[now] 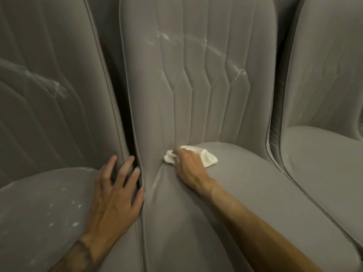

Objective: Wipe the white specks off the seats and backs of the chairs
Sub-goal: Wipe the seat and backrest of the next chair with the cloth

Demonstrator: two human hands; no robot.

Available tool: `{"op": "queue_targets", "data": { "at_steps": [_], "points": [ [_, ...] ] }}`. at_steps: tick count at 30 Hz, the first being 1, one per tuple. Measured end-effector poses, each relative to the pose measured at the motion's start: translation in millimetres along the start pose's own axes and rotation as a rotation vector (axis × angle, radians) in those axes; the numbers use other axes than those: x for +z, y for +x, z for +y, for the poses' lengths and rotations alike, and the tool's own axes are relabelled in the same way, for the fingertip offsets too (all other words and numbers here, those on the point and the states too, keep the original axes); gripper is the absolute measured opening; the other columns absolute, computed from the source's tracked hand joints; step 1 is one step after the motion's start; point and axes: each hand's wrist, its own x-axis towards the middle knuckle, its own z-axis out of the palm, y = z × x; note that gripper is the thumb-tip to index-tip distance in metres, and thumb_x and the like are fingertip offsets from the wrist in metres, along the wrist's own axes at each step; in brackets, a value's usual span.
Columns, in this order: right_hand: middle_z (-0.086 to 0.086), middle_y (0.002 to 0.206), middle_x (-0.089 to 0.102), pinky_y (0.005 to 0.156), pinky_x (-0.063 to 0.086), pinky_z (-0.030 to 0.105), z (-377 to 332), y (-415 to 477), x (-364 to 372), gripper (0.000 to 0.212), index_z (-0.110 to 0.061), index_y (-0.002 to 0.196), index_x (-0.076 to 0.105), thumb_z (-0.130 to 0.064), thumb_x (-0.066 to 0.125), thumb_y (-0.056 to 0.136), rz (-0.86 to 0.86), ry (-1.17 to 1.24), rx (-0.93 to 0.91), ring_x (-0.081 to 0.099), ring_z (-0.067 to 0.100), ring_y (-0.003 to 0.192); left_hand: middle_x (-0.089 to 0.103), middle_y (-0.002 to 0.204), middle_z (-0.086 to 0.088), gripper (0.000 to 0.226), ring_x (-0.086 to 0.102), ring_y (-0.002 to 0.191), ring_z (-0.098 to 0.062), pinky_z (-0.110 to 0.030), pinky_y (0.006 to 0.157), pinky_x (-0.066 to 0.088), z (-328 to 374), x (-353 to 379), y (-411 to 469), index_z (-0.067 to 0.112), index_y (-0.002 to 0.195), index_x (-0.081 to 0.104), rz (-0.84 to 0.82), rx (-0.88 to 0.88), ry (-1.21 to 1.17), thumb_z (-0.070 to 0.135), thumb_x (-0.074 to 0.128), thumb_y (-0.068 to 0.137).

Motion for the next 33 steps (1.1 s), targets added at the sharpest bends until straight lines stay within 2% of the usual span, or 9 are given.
{"op": "queue_targets", "data": {
  "at_steps": [4,7,9,12,14,18,24,31,33],
  "points": [
    [0.012,0.112,0.067,0.089,0.043,0.038,22,-19,-27,0.014,-0.009,0.108,0.061,-0.014,0.053,0.097,-0.064,0.01,-0.197,0.059,0.028,0.103,0.036,0.163,-0.009,0.058,0.023,0.153,-0.044,-0.062,0.116,0.032,1,-2,-1,0.006,0.135,0.064,-0.008,-0.002,0.009,0.045,0.047,0.097],
    [0.019,0.126,0.061,0.101,0.036,0.036,80,-19,-61,0.025,-0.004,0.121,0.059,-0.013,0.048,0.101,0.085,-0.156,0.117,0.056,0.032,0.118,0.034,0.165,-0.008,0.06,0.023,0.152,-0.044,-0.063,0.116,0.032,2,-2,-2,0.006,0.136,0.064,-0.02,-0.012,-0.002,0.047,0.046,0.096],
    [0.022,0.115,0.063,0.091,0.04,0.042,105,-18,-72,0.019,-0.002,0.112,0.058,-0.013,0.046,0.102,0.203,-0.183,0.33,0.058,0.037,0.11,0.033,0.165,-0.008,0.06,0.022,0.153,-0.044,-0.063,0.115,0.032,2,-1,-2,0.005,0.137,0.063,-0.022,-0.006,-0.012,0.046,0.046,0.096],
    [0.024,0.119,0.061,0.091,0.036,0.042,85,0,-52,0.024,0.0,0.119,0.056,-0.009,0.044,0.1,0.241,-0.146,0.386,0.056,0.039,0.113,0.031,0.166,-0.006,0.059,0.022,0.153,-0.043,-0.063,0.116,0.031,1,1,-2,0.006,0.137,0.063,-0.017,-0.014,-0.018,0.046,0.047,0.097],
    [0.023,0.128,0.058,0.099,0.032,0.041,59,10,-29,0.033,0.0,0.131,0.051,-0.011,0.043,0.102,0.188,-0.1,0.322,0.053,0.037,0.121,0.032,0.166,-0.006,0.059,0.022,0.154,-0.043,-0.063,0.115,0.031,0,3,-2,0.006,0.137,0.063,-0.012,-0.008,-0.014,0.046,0.047,0.096],
    [0.015,0.112,0.068,0.087,0.041,0.037,30,5,-22,0.019,-0.008,0.113,0.061,-0.015,0.051,0.098,0.0,-0.004,-0.006,0.061,0.033,0.106,0.032,0.166,-0.006,0.059,0.019,0.156,-0.041,-0.062,0.113,0.032,-2,4,-4,0.006,0.136,0.063,-0.001,-0.004,-0.005,0.047,0.046,0.096],
    [0.016,0.108,0.068,0.085,0.043,0.042,33,9,-26,0.015,-0.004,0.108,0.059,-0.012,0.05,0.099,0.127,-0.046,0.146,0.06,0.035,0.104,0.032,0.166,-0.007,0.059,0.016,0.157,-0.039,-0.062,0.114,0.033,0,4,-2,0.007,0.137,0.062,0.004,-0.008,-0.016,0.047,0.046,0.097],
    [0.005,0.107,0.069,0.083,0.044,0.035,-4,-23,-11,0.013,-0.014,0.108,0.059,-0.02,0.052,0.1,-0.14,0.083,-0.255,0.061,0.024,0.097,0.036,0.164,-0.008,0.056,0.023,0.153,-0.043,-0.065,0.113,0.034,1,-2,-2,0.008,0.137,0.062,0.001,-0.006,0.002,0.044,0.049,0.096],
    [0.005,0.113,0.068,0.089,0.042,0.032,10,-22,-26,0.017,-0.014,0.113,0.061,-0.019,0.052,0.1,-0.11,0.033,-0.269,0.059,0.023,0.103,0.036,0.163,-0.009,0.057,0.024,0.152,-0.044,-0.065,0.114,0.032,0,-1,-2,0.008,0.137,0.063,0.01,0.002,0.011,0.045,0.048,0.097]
  ]
}}
